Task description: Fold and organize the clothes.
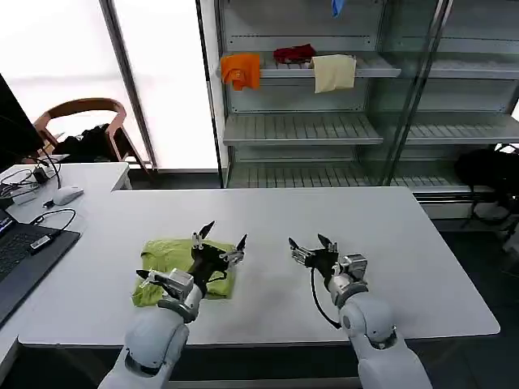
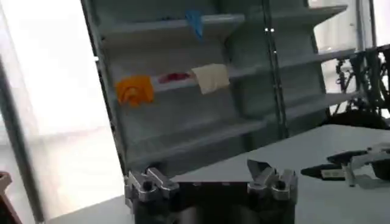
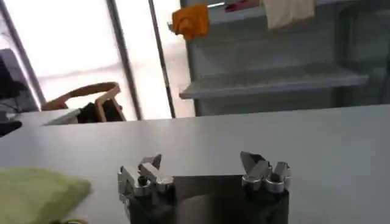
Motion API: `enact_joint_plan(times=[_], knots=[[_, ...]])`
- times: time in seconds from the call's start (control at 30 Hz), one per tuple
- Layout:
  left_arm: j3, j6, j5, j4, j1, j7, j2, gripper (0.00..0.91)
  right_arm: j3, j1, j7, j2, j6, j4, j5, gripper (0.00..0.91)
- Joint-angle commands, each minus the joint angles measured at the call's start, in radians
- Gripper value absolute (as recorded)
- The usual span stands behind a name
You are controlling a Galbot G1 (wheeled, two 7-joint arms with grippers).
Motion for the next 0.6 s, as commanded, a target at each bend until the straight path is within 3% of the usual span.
enact_joint_plan(times=[0.03,0.33,0.6], knots=[[-0.272,-0.027,-0.170,-0.002,0.042,-0.002,0.056,0.907,-0.230,0.058,0.108,0.009,-0.050,-0.012,0.387,0.907],[-0.349,-0.022,-0.233,0.005,0.073,-0.009,0.050,0.907,-0.304,0.058,0.141,0.025,-0.051,-0.048,0.404,0.907],[-0.333,-0.001,-0.236,-0.004,0.055,-0.017,0.041,0.907,-0.330,0.071,0.124,0.042,-0.052,-0.084,0.388,0.887]])
